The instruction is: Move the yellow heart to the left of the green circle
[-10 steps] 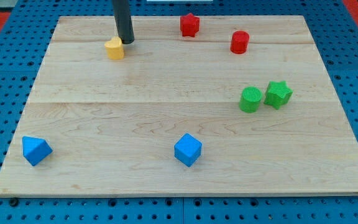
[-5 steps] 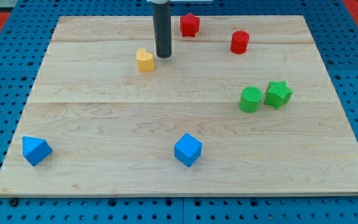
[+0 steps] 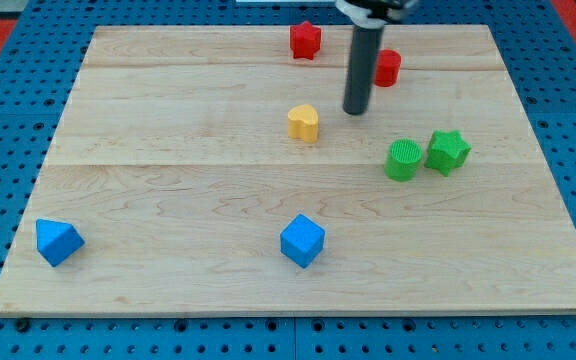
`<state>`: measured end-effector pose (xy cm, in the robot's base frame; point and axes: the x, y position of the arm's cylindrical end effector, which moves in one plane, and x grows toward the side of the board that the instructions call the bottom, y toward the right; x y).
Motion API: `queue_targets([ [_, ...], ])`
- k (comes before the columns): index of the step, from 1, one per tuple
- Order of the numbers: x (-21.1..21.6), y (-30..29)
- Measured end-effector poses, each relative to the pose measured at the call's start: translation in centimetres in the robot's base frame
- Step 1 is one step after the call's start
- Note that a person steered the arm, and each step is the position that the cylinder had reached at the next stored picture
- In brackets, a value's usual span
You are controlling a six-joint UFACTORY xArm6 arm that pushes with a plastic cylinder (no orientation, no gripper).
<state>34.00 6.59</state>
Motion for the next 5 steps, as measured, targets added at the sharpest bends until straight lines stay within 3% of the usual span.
queue_targets([
  [1,-2.6,-6.1],
  [2,2.2,-8.1],
  [4,6.3,4.0],
  [5,6.5,1.7],
])
